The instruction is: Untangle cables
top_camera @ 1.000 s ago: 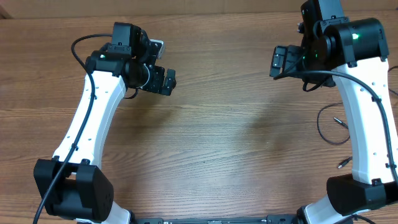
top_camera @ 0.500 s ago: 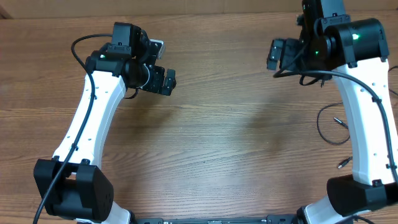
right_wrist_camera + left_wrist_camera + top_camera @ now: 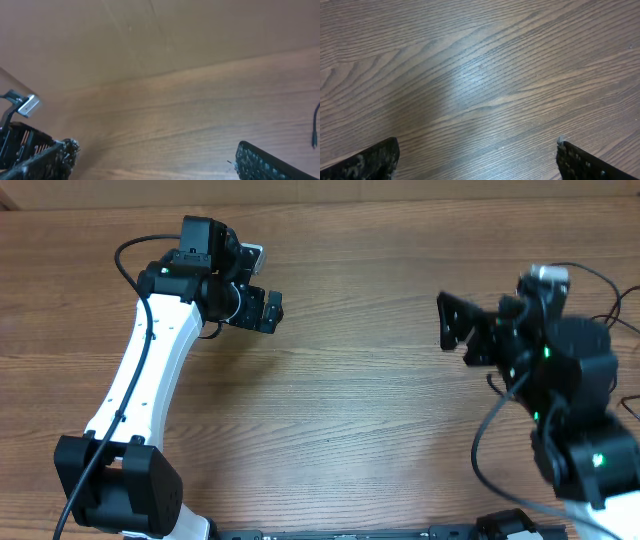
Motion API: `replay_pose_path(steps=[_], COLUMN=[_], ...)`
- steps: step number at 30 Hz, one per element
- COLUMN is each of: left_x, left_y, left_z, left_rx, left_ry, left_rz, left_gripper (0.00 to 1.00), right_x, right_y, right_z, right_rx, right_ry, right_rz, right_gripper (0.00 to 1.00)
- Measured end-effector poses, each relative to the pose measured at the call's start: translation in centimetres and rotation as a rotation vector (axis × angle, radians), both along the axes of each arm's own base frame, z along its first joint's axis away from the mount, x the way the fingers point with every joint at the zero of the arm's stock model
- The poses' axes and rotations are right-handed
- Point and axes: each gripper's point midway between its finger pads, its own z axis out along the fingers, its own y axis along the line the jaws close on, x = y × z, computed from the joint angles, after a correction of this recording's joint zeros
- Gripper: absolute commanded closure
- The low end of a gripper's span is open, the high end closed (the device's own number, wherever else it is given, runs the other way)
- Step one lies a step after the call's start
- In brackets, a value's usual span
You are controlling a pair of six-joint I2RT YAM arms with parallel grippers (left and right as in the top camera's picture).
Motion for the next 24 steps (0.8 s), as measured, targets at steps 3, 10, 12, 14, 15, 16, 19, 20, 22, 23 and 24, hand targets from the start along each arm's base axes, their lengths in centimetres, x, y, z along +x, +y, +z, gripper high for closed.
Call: replay_pose_path(steps=[3,10,12,14,15,16,19,20,22,23,24], left_x=[0.0,0.0,0.0,0.0,0.0,0.0,0.0,0.0,0.0,0.0,0.0], left_y=[0.0,0.0,0.0,0.0,0.0,0.0,0.0,0.0,0.0,0.0,0.0], left_z=[0.0,0.0,0.0,0.0,0.0,0.0,0.0,0.0,0.1,0.1,0.1], left_rx=[0.0,0.0,0.0,0.0,0.0,0.0,0.0,0.0,0.0,0.0,0.0], left_ry=[0.0,0.0,-0.002,0.0,-0.001,-0.001,-0.001,0.001,-0.002,-0.002,-0.002], left_rz=[0.0,0.0,0.0,0.0,0.0,0.0,0.0,0.0,0.0,0.0,0.0], left_gripper=[0.0,0.0,0.0,0.0,0.0,0.0,0.0,0.0,0.0,0.0,0.0], right_x=[-1.9,-3.9,-4.0,-4.4,-4.6,-4.8,-5.5,-5.6,-5.7,-5.6,-5.5], right_y=[-1.6,-4.5,-4.7,-4.8,-4.8,-4.9,-4.9,-4.9,-4.9,-4.9,-4.9], right_z=[0.9,1.2,1.0,0.1,-0.3,-1.7,-2.6,-4.1,-6.3,-7.0,-7.9], right_rx=[0.022,0.048,0.061,0.07,0.077,0.077,0.092,0.092,0.094,0.092,0.088], right_ry=[-0.117,-0.341,-0.442,-0.511,-0.556,-0.564,-0.669,-0.671,-0.687,-0.673,-0.646], right_rz=[-0.04,-0.132,-0.139,-0.141,-0.141,-0.141,-0.139,-0.14,-0.139,-0.139,-0.141], right_gripper=[0.0,0.0,0.0,0.0,0.0,0.0,0.0,0.0,0.0,0.0,0.0])
